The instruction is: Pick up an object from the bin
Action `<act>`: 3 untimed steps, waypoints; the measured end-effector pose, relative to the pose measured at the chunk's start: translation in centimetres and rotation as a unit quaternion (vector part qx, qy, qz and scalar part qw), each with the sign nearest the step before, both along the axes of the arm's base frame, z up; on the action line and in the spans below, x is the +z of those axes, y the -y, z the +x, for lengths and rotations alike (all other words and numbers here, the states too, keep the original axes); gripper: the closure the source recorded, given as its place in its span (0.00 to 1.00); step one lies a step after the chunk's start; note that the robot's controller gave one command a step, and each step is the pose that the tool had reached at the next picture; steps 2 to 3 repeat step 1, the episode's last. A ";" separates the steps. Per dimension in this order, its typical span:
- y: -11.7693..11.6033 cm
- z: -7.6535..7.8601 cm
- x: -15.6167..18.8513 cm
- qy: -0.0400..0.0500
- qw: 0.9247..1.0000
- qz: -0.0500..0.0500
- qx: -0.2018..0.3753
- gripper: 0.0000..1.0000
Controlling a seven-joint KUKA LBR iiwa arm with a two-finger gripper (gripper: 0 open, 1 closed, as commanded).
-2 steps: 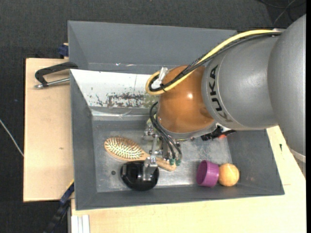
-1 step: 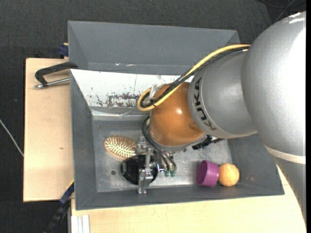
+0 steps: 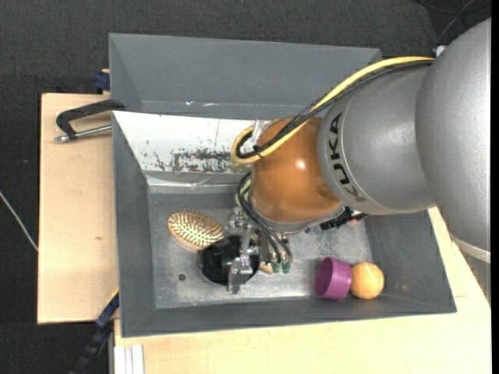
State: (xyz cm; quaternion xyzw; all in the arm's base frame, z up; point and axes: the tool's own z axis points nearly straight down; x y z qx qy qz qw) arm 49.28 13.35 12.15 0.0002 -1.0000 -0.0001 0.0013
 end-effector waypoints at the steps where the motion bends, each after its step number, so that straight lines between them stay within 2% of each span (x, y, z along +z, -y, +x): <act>1: 0.0 0.0 0.0 0.000 1.000 0.000 -0.002 1.00; 3: 0.0 0.0 0.0 0.000 1.000 0.000 -0.002 1.00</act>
Offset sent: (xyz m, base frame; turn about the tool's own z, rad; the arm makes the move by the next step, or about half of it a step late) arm 0.0000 0.0000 0.0563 0.0000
